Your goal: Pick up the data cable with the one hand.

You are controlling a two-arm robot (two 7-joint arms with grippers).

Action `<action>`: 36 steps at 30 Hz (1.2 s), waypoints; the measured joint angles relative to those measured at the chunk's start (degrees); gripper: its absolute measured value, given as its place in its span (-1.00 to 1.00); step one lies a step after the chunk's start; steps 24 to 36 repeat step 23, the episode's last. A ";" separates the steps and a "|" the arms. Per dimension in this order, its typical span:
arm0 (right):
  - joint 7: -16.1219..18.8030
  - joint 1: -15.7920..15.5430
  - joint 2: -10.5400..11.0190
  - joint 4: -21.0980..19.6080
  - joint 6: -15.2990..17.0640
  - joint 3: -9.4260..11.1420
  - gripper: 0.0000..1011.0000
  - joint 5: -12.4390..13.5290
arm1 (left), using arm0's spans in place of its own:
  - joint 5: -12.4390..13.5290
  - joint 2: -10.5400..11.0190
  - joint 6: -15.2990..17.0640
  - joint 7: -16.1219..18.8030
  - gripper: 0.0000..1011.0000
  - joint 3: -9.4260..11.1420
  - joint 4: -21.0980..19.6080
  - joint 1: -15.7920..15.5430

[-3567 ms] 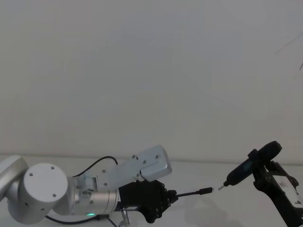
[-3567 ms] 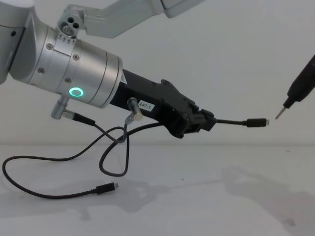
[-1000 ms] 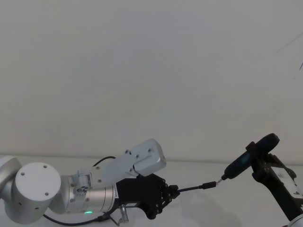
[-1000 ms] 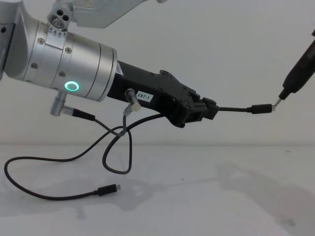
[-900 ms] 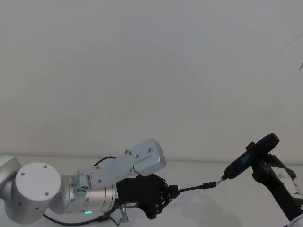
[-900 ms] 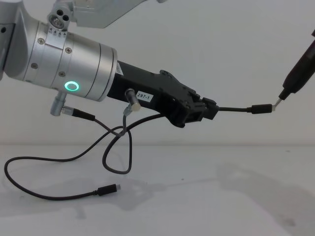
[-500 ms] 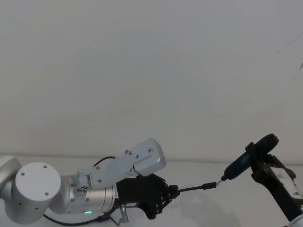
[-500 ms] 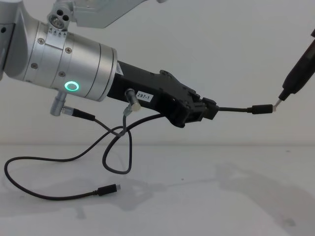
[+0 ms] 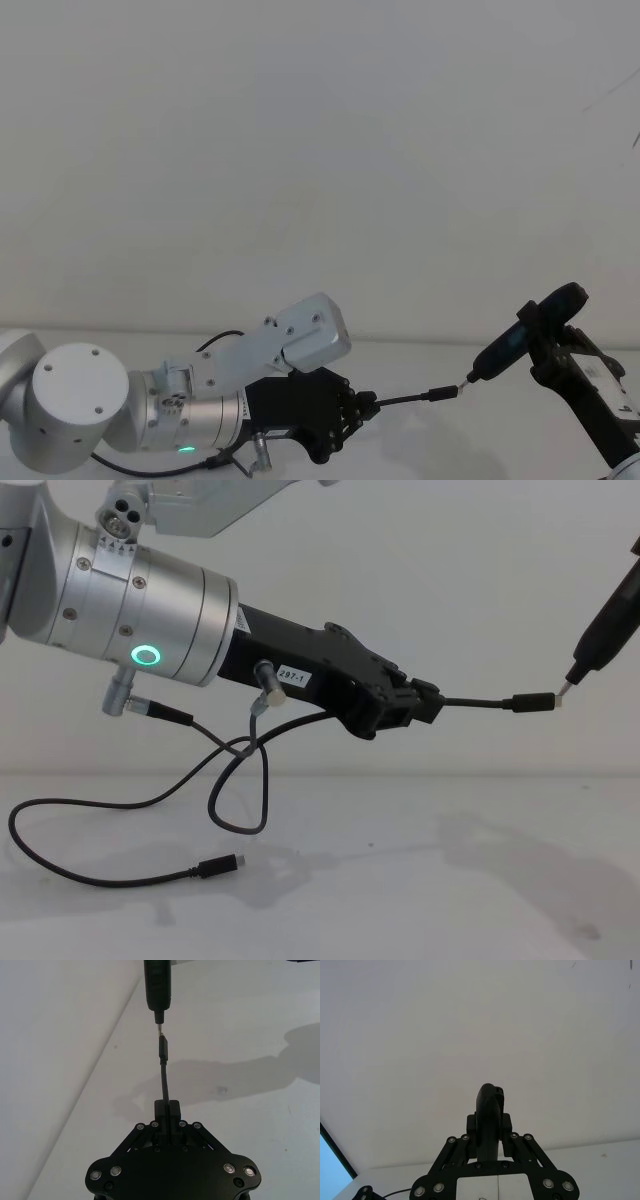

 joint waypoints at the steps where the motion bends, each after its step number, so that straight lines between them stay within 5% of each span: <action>1: -0.01 0.00 0.01 0.00 0.00 0.00 -0.47 0.00 | 0.00 0.00 0.00 0.00 -0.92 0.00 0.00 0.00; 36: -0.06 0.00 0.13 -0.07 -0.06 -0.08 -0.47 0.05 | 0.00 0.00 0.00 0.00 -0.92 0.00 0.00 0.00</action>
